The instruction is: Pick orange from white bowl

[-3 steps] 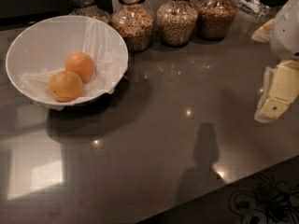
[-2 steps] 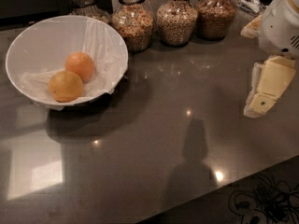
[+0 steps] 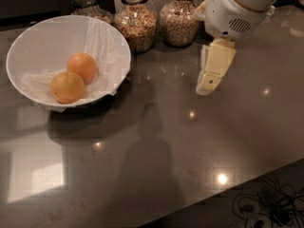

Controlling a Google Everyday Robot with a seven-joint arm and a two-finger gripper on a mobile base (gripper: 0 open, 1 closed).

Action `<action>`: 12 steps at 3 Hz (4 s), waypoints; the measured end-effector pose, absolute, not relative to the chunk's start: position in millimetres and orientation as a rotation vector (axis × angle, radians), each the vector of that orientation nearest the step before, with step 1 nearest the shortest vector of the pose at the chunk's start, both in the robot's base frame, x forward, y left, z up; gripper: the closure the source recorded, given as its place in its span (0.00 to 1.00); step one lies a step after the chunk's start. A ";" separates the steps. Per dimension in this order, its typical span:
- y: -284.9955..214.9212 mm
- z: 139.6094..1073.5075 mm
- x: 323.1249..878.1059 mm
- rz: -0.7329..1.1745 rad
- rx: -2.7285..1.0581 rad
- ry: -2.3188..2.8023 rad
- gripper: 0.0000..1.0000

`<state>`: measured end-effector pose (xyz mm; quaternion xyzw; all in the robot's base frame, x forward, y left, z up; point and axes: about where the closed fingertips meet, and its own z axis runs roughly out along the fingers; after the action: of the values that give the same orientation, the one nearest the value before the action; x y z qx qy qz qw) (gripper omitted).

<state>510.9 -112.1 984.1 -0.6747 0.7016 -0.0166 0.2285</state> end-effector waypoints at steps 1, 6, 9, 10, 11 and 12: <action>-70.4 999.9 527.7 -0.040 -1.879 1.804 0.00; 53.2 968.4 578.8 0.169 -2.070 1.407 0.00; 123.8 930.2 621.4 0.287 -2.153 1.255 0.00; 128.2 926.8 623.3 0.295 -2.126 1.242 0.00; 143.8 917.1 637.7 0.324 -2.123 1.195 0.00; 159.8 906.1 653.0 0.368 -2.136 1.153 0.00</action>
Offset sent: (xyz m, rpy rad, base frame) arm 0.0041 0.0420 0.0344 0.0136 -0.1356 0.0593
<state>653.0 159.8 906.1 -0.8194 0.4421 0.1411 0.3366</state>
